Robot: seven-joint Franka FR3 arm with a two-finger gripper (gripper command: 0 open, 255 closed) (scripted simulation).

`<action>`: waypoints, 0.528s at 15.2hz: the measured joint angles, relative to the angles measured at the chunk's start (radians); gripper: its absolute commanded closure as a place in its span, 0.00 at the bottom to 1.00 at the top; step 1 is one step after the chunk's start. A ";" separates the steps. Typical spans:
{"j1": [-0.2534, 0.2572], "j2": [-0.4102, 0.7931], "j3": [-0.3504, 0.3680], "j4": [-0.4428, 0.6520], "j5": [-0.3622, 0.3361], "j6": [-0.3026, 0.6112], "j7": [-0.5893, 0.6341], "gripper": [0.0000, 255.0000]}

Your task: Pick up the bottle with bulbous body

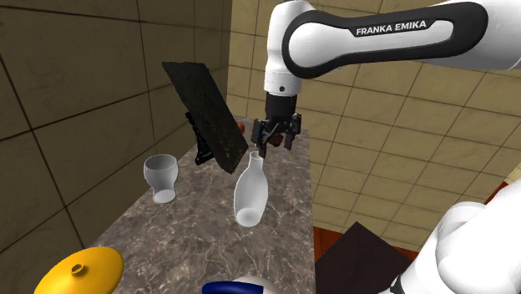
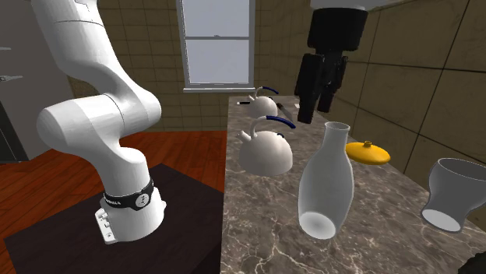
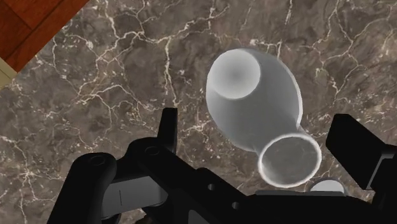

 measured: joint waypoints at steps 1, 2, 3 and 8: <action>0.002 0.037 0.009 0.036 -0.006 0.000 0.014 0.00; 0.006 0.075 0.021 0.069 -0.011 0.005 0.035 0.00; 0.010 0.100 0.029 0.092 -0.015 0.006 0.048 0.00; 0.012 0.129 0.034 0.063 -0.020 0.063 0.056 0.00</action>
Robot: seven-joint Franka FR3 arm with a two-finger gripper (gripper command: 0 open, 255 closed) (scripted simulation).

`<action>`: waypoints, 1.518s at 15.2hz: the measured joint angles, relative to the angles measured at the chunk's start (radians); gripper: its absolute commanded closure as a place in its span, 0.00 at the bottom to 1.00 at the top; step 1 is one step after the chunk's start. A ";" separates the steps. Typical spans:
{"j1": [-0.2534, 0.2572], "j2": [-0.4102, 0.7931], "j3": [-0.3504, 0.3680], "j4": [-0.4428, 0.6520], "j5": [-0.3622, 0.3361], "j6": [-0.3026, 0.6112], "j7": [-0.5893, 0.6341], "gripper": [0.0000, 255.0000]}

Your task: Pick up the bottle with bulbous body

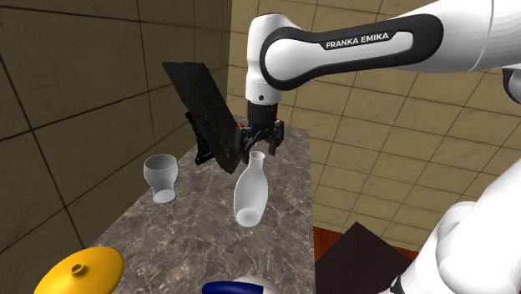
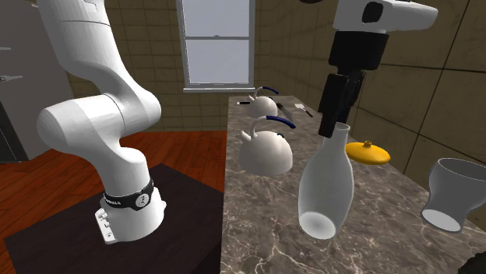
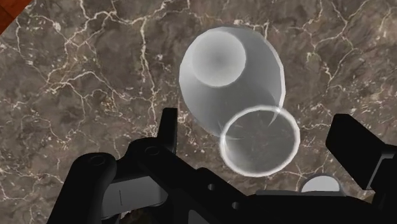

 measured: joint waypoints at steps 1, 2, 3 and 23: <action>0.000 0.000 0.000 -0.014 0.000 0.014 0.000 0.00; 0.000 0.003 0.000 -0.024 -0.001 0.027 -0.001 0.00; 0.000 0.004 0.001 -0.033 -0.001 0.038 0.000 0.00; 0.000 -0.004 0.000 0.053 0.001 -0.057 0.003 1.00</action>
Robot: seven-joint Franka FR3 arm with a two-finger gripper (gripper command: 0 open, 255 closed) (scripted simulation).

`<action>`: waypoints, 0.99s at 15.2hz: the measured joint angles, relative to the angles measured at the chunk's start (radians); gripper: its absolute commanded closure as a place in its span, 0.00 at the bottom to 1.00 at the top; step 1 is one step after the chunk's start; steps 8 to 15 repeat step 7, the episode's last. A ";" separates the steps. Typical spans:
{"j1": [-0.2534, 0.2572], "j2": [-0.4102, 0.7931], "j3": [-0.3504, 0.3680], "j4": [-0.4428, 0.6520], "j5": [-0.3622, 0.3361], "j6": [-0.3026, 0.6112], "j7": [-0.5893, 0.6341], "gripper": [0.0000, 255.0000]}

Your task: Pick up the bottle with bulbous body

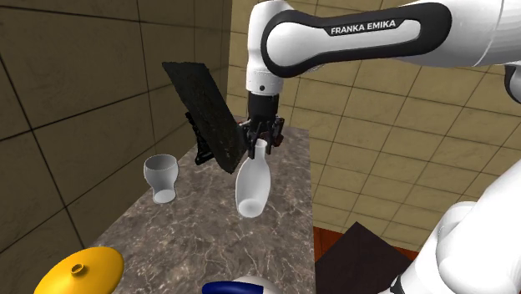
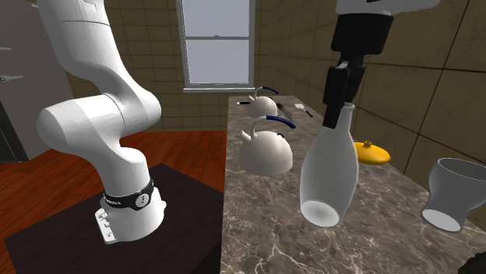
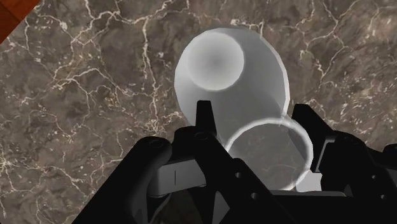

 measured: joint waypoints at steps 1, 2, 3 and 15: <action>0.000 -0.004 -0.001 0.009 0.001 -0.013 -0.001 1.00; -0.001 -0.004 -0.001 0.023 0.001 -0.027 -0.001 1.00; -0.001 -0.004 -0.002 0.035 0.000 -0.039 -0.001 1.00; -0.001 0.000 -0.002 0.091 -0.001 -0.091 0.002 1.00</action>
